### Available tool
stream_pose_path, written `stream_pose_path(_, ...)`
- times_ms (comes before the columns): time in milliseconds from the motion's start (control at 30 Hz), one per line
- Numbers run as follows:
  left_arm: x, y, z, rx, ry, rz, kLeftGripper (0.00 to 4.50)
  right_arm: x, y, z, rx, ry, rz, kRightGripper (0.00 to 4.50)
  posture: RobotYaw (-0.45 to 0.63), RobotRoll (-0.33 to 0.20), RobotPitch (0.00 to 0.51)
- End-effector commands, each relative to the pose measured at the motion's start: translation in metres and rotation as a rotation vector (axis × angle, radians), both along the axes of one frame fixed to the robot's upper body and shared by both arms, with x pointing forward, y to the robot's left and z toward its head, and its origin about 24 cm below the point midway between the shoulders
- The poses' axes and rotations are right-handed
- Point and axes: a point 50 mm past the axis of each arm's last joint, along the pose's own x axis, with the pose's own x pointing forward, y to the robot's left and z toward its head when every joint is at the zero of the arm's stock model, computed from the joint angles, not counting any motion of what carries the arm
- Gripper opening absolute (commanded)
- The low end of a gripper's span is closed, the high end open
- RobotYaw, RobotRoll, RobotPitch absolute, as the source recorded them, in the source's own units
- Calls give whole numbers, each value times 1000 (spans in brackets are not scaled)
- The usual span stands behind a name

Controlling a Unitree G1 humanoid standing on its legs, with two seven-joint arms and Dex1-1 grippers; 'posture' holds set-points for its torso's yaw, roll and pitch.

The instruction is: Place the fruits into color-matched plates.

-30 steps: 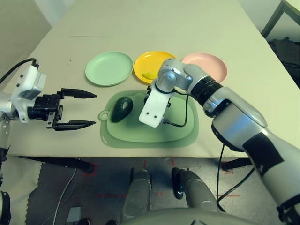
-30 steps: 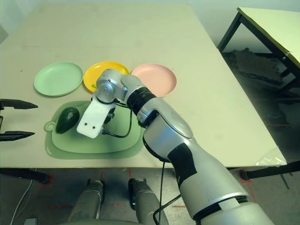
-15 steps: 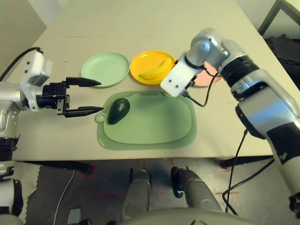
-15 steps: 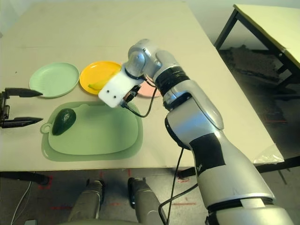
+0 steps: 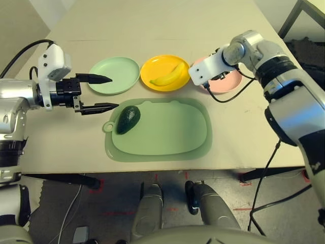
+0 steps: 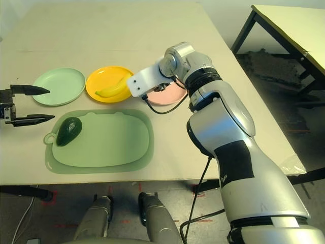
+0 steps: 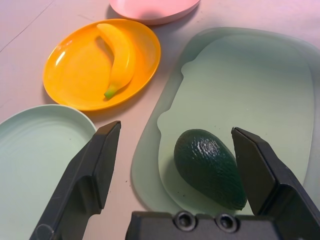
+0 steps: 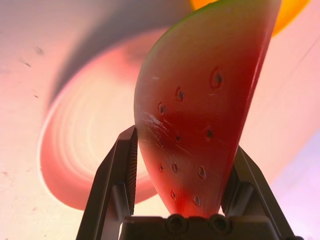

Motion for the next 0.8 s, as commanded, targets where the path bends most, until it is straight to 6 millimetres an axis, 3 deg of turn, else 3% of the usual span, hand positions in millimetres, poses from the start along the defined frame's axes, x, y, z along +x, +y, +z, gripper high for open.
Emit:
stream_pose_path(33,-5,2,1,24,2,8,4500,3,-11,-11,-4,-16,-60,2211,77,0,203)
stream_pose_path(300,-9,10,5,47,-8,48,4500,4,-20,-28,-26,-20,-99,2211,93,0,218)
stream_pose_path(767,-9,8,2,47,9,33,4500,4,-24,-35,-29,-13,-115,2211,83,0,237)
stream_pose_path(800,-9,8,2,46,9,32,4500,4,-24,-36,-29,-13,-117,2561,82,0,237)
